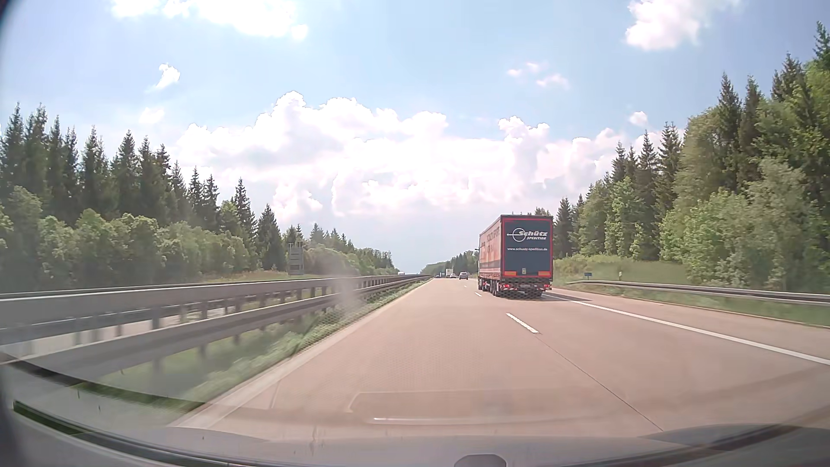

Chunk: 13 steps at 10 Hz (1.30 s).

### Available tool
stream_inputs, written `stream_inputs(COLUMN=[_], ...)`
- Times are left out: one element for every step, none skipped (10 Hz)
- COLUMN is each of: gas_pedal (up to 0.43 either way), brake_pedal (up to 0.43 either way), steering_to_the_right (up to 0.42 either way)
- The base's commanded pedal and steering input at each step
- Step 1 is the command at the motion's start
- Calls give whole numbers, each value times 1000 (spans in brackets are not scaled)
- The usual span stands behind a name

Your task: Follow the waypoints while adhering to traffic rules and regulations

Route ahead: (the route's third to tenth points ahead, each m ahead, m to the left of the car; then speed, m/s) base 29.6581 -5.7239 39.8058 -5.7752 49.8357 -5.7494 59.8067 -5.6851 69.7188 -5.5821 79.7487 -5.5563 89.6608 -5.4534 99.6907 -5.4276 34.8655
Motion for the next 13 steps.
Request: stream_inputs(gas_pedal=[370,358,350,339,339,331,331,331,331,331,339,339,339], brake_pedal=[0,0,0,0,0,0,0,0,0,0,0,0,0], steering_to_the_right=[-2,-2,-2,-2,-1,0,0,0,0,0,0,0,0])
